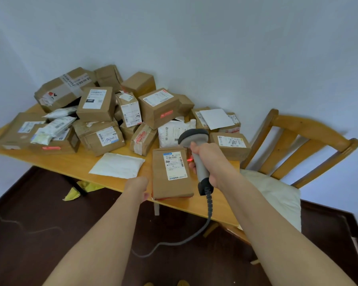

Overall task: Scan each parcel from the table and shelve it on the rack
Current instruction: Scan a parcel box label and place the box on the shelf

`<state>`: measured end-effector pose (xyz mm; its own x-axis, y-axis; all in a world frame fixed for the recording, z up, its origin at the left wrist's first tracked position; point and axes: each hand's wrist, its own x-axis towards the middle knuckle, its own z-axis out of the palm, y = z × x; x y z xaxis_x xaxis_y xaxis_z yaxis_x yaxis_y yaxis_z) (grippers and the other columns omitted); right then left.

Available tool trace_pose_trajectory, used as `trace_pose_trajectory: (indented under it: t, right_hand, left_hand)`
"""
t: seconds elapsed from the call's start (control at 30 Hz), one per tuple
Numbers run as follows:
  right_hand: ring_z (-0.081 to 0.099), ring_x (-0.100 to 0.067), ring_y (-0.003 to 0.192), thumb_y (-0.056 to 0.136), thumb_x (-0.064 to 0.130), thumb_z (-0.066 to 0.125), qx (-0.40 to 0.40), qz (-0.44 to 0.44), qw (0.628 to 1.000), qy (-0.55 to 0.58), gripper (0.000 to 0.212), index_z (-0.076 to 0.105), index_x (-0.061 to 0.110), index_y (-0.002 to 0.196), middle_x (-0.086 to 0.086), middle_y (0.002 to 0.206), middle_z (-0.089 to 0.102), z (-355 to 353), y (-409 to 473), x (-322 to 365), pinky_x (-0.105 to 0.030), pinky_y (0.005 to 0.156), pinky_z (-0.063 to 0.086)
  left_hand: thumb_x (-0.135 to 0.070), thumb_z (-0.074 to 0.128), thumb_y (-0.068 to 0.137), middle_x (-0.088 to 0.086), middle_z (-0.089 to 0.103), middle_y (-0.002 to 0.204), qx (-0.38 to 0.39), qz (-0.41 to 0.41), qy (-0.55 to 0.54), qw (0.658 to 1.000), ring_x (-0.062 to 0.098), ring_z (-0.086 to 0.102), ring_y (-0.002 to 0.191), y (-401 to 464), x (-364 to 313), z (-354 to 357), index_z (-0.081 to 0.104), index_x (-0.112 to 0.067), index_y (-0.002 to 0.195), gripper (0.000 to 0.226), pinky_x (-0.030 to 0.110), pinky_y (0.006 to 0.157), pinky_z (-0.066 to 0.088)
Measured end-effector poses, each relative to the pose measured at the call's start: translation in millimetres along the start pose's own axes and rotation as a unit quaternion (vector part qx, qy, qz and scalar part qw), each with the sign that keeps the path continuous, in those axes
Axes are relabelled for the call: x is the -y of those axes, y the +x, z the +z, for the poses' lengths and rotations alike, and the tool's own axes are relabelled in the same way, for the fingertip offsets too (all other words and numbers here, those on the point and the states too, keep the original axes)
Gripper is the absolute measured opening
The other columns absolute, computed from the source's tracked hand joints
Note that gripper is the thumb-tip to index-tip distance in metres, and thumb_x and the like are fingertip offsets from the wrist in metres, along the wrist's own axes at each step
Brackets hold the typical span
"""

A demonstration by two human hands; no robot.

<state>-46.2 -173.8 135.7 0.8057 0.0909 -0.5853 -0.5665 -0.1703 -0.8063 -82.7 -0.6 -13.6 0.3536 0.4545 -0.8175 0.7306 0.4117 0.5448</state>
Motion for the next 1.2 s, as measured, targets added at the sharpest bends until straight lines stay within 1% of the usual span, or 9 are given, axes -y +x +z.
trace_pose_trajectory:
  t: [0.2, 0.37, 0.5, 0.63, 0.77, 0.87, 0.97, 1.07, 1.2]
  right_hand:
    - [0.057, -0.015, 0.07, 0.097, 0.033, 0.06, 0.004, -0.007, 1.0, 0.014, 0.038, 0.05, 0.013, 0.127, -0.01, 0.107, 0.059, -2.7, -5.3, 5.3, -0.026, 0.063, 0.051]
    - [0.058, -0.013, 0.062, 0.091, 0.022, 0.068, -0.005, -0.048, 0.999, 0.013, 0.035, 0.054, 0.01, 0.12, -0.014, 0.106, 0.064, -2.3, 7.6, -9.0, -0.025, 0.056, 0.05]
    - [0.058, -0.013, 0.058, 0.09, 0.005, 0.066, -0.013, 0.004, 0.998, 0.065, 0.032, 0.057, 0.008, 0.121, -0.01, 0.097, 0.064, -1.7, 37.2, -42.0, -0.025, 0.055, 0.048]
    - [0.059, -0.014, 0.062, 0.091, 0.002, 0.064, -0.027, 0.065, 0.993, 0.09, 0.023, 0.056, 0.015, 0.108, -0.009, 0.096, 0.067, 2.9, 71.7, -82.8, -0.026, 0.058, 0.049]
    - [0.06, -0.016, 0.065, 0.091, 0.003, 0.064, -0.02, 0.104, 0.991, 0.08, 0.02, 0.055, 0.019, 0.097, -0.009, 0.097, 0.064, 7.6, 89.6, -112.4, -0.026, 0.06, 0.05]
    - [0.06, -0.015, 0.063, 0.091, 0.004, 0.064, 0.004, 0.114, 0.991, 0.076, 0.018, 0.056, 0.019, 0.098, -0.01, 0.096, 0.063, 8.3, 90.5, -120.2, -0.025, 0.06, 0.048]
    - [0.059, -0.014, 0.06, 0.09, 0.003, 0.064, 0.019, 0.112, 0.991, 0.075, 0.02, 0.058, 0.016, 0.105, -0.01, 0.096, 0.062, 4.5, 84.5, -117.1, -0.025, 0.057, 0.047]
    - [0.059, -0.014, 0.059, 0.09, 0.002, 0.064, 0.018, 0.093, 0.992, 0.082, 0.027, 0.056, 0.013, 0.112, -0.011, 0.094, 0.062, -1.1, 75.9, -107.4, -0.024, 0.053, 0.046]
    - [0.058, -0.013, 0.058, 0.09, -0.001, 0.063, 0.044, 0.035, 0.995, 0.082, 0.024, 0.055, 0.013, 0.108, -0.009, 0.088, 0.062, 5.3, 57.7, -87.7, -0.024, 0.055, 0.047]
  left_hand:
    - [-0.01, 0.055, 0.094, 0.017, 0.055, 0.118, -0.01, 0.01, -0.003, 1.0, 0.03, 0.057, 0.096, -8.4, -6.4, 5.4, 0.045, -0.009, 0.117, 0.025, 0.036, 0.076, 0.054]
    - [-0.011, 0.056, 0.094, 0.014, 0.053, 0.113, -0.011, 0.005, -0.029, 1.0, 0.028, 0.055, 0.1, -9.9, -6.0, 7.6, 0.044, -0.009, 0.133, 0.041, 0.035, 0.085, 0.053]
    - [-0.013, 0.056, 0.097, 0.006, 0.048, 0.093, 0.008, 0.032, -0.007, 0.999, 0.024, 0.051, 0.092, -6.6, 2.3, 11.0, 0.045, -0.004, 0.128, 0.034, 0.035, 0.094, 0.047]
    - [-0.023, 0.058, 0.097, 0.011, 0.052, 0.129, 0.051, 0.059, 0.023, 0.997, 0.029, 0.048, 0.124, 14.5, 12.6, 19.0, 0.046, -0.004, 0.134, 0.044, 0.038, 0.103, 0.041]
    - [-0.03, 0.057, 0.098, 0.001, 0.056, 0.123, 0.113, 0.042, 0.048, 0.992, 0.019, 0.05, 0.103, 32.7, 30.3, 28.4, 0.049, -0.012, 0.137, 0.044, 0.033, 0.077, 0.043]
    - [-0.015, 0.061, 0.096, 0.003, 0.056, 0.124, 0.094, 0.067, 0.071, 0.991, 0.02, 0.053, 0.098, 31.4, 37.9, 32.8, 0.044, -0.015, 0.142, 0.05, 0.026, 0.063, 0.043]
    - [-0.013, 0.06, 0.096, 0.006, 0.05, 0.139, 0.096, 0.059, 0.032, 0.993, 0.025, 0.048, 0.119, 23.3, 43.0, 26.4, 0.039, -0.021, 0.145, 0.055, 0.044, 0.094, 0.041]
    - [-0.019, 0.061, 0.096, 0.009, 0.045, 0.142, 0.131, 0.038, -0.036, 0.99, 0.033, 0.031, 0.139, 8.3, 44.4, 18.3, 0.037, -0.03, 0.141, 0.053, 0.067, 0.11, 0.018]
    - [-0.026, 0.061, 0.095, 0.001, 0.052, 0.112, 0.149, 0.074, -0.117, 0.979, 0.026, 0.039, 0.113, -21.2, 41.2, 3.6, 0.036, -0.036, 0.131, 0.045, 0.071, 0.111, 0.011]
